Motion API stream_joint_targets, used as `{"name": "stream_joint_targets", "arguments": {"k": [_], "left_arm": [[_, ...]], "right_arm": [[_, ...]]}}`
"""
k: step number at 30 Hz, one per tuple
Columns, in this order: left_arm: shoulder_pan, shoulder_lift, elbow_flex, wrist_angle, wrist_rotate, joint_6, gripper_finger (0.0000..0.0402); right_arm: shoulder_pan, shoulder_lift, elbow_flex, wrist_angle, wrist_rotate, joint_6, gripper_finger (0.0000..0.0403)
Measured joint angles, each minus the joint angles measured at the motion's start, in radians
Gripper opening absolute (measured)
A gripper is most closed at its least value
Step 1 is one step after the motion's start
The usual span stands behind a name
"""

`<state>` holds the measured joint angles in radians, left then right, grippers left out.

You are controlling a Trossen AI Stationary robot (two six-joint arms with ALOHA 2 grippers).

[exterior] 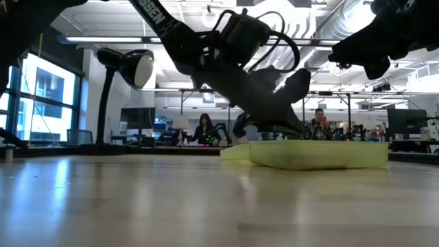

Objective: Pick & place school supplies into a supply box
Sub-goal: Put the green crayon into the yellow supply box, then close the yellow supply box

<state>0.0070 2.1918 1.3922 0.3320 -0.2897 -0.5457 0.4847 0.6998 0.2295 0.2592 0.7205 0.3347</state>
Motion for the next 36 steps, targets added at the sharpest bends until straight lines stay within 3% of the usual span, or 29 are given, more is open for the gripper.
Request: {"name": "stream_joint_targets", "arguments": {"k": [16,22,29,36], "left_arm": [[0.000,-0.009,0.000,0.022,-0.008,0.026,0.0142],[0.000,-0.050,0.000,-0.011,0.019,0.017,0.0133],[0.000,-0.176,0.001,-0.222,0.004,-0.002,0.0117],[-0.001,-0.293,0.000,-0.429,-0.014,-0.008,0.0074]], "right_arm": [[0.000,0.000,0.000,0.000,0.005,-0.003,0.0094],[0.000,0.000,0.000,0.000,0.014,-0.008,0.0094],[-0.024,-0.003,0.000,-0.002,0.151,-0.038,0.0094],[-0.177,-0.004,0.014,-0.067,0.081,0.001,0.0077]]}}
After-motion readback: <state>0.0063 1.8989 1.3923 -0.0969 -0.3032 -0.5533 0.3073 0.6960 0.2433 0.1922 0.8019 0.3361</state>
